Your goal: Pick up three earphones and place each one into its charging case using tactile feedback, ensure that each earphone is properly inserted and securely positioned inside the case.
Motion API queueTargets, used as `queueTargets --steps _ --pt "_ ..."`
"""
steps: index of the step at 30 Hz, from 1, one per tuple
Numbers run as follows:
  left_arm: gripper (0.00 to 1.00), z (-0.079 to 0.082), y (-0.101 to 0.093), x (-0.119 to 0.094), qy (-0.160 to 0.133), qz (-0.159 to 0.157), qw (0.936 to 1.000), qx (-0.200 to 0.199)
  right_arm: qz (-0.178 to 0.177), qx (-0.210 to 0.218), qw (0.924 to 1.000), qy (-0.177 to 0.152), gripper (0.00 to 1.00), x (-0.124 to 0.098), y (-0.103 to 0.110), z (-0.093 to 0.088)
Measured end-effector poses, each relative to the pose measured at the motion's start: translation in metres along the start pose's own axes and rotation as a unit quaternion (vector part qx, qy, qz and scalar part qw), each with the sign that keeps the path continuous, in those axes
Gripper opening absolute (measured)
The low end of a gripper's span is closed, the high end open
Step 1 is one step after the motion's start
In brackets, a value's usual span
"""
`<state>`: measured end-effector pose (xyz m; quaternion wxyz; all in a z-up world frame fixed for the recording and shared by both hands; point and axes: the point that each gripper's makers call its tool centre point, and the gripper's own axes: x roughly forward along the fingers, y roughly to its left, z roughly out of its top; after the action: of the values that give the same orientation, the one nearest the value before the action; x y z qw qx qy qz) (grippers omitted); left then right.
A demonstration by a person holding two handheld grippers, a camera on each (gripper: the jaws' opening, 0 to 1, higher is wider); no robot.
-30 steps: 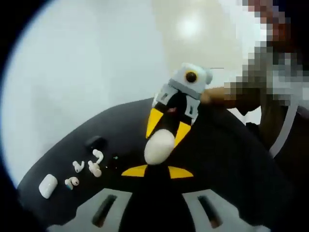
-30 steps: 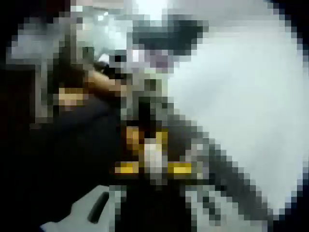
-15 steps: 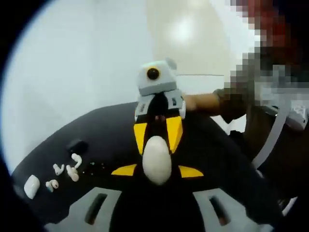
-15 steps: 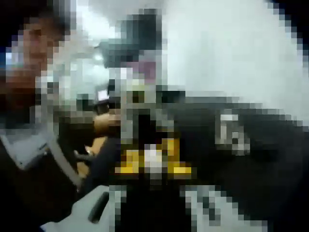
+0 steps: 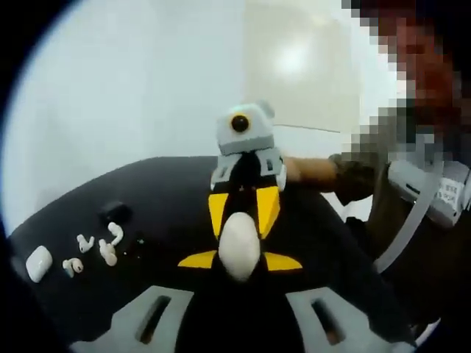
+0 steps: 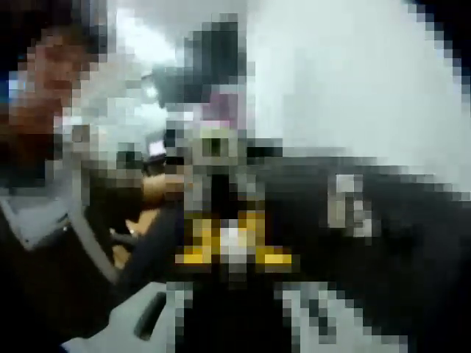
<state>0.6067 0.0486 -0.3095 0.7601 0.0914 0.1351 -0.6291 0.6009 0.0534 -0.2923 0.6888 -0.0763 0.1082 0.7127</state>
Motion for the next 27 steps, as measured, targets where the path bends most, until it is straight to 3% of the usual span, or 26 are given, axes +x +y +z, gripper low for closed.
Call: queueTargets --steps 2,5,6,11,13,23,27 --pt "0.19 0.0 -0.001 0.0 0.001 -0.001 1.0 0.0 -0.015 -0.078 0.9968 -0.004 0.21 -0.002 0.001 0.003" --pt "0.19 -0.001 -0.001 -0.001 0.003 -0.002 1.0 -0.002 -0.032 -0.19 0.9812 0.003 0.22 -0.006 0.004 0.005" --pt "0.19 -0.001 -0.001 -0.001 0.003 -0.003 1.0 -0.001 -0.031 -0.199 0.9794 0.006 0.22 -0.007 0.005 0.004" --pt "0.18 -0.001 -0.002 0.0 0.004 -0.005 1.0 0.007 -0.036 -0.206 0.9778 -0.012 0.21 -0.008 0.003 0.01" --pt "0.18 -0.001 -0.003 0.001 0.007 -0.005 0.9999 0.011 -0.025 -0.185 0.9824 -0.008 0.2 -0.007 0.004 0.005" --pt "0.17 -0.001 -0.008 0.001 0.011 -0.011 0.999 0.041 -0.006 -0.169 0.9855 -0.02 0.18 -0.01 0.005 0.008" --pt "0.17 -0.001 -0.007 0.001 0.012 -0.011 0.9987 0.048 0.005 -0.137 0.99 -0.033 0.15 -0.012 0.005 0.012"
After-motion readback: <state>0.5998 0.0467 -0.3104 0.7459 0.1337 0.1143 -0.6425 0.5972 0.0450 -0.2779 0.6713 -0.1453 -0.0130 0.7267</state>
